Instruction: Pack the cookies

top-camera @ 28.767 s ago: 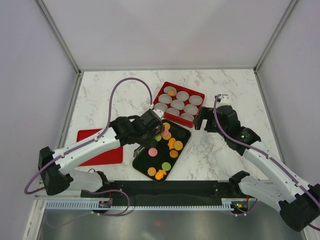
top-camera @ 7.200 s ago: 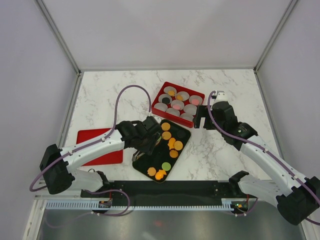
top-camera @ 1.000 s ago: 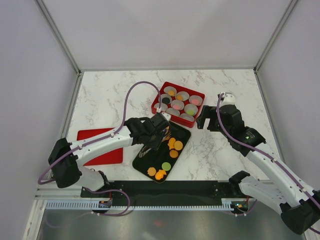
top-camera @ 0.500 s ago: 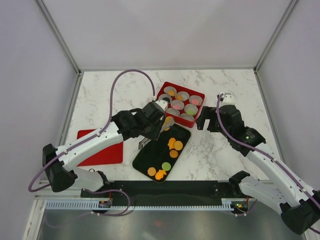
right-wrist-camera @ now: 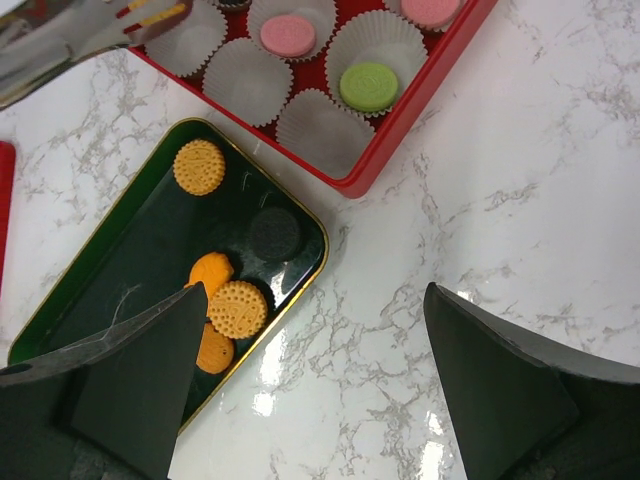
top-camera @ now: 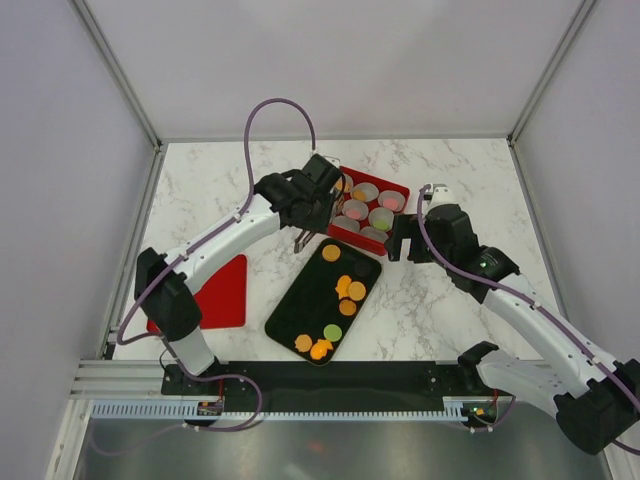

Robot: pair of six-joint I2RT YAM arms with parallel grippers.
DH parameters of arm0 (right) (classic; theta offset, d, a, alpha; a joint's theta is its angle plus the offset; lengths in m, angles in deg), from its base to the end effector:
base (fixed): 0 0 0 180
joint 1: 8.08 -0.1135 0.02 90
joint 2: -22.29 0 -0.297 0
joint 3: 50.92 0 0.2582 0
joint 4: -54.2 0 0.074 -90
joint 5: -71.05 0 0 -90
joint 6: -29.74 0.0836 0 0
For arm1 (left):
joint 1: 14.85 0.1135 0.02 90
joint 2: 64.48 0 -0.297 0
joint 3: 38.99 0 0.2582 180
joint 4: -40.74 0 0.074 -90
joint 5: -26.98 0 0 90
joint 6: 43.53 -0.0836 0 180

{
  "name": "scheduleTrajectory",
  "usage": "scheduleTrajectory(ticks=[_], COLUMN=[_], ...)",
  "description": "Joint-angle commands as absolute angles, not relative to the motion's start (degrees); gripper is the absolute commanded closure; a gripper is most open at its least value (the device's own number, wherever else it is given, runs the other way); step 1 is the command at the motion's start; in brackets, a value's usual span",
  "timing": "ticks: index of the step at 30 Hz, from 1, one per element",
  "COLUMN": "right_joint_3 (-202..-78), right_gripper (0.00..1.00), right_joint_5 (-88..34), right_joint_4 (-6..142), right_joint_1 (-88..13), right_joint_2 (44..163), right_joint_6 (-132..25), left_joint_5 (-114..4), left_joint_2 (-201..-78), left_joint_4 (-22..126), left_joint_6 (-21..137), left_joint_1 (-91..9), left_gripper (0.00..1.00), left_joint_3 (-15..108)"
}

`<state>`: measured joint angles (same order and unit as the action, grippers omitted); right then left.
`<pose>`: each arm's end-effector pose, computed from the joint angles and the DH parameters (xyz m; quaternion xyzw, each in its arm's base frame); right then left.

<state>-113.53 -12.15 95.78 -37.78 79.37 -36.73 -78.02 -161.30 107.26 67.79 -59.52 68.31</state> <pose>0.2156 0.1116 0.2953 -0.0210 0.8898 0.1556 0.4285 0.2966 -0.2627 0.3270 0.1546 0.9363 -0.0530 0.3108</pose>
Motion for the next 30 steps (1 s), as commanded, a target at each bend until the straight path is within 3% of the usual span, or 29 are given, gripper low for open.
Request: scheduleTrajectory(ticks=[1, 17, 30], right_joint_3=[-114.0, -113.4, -113.2], right_gripper=[0.02, 0.02, 0.02], right_joint_5=[-14.1, -14.0, -13.5], right_joint_4=[92.3, 91.9, 92.1], right_joint_1=[-37.5, -37.5, -37.4], right_joint_2=[78.1, 78.0, 77.5], right_joint_6=[-37.6, -38.0, -37.9], left_joint_5=[-79.8, -78.8, -78.7], left_joint_2=[-162.9, -167.7, -165.9], left_joint_4=[107.8, 105.7, 105.7], left_joint_6=[65.5, 63.3, 63.0], left_joint_1=[-57.4, -53.1, -53.1], left_gripper=[0.64, 0.64, 0.57], left_joint_3=[70.6, 69.6, 67.6])
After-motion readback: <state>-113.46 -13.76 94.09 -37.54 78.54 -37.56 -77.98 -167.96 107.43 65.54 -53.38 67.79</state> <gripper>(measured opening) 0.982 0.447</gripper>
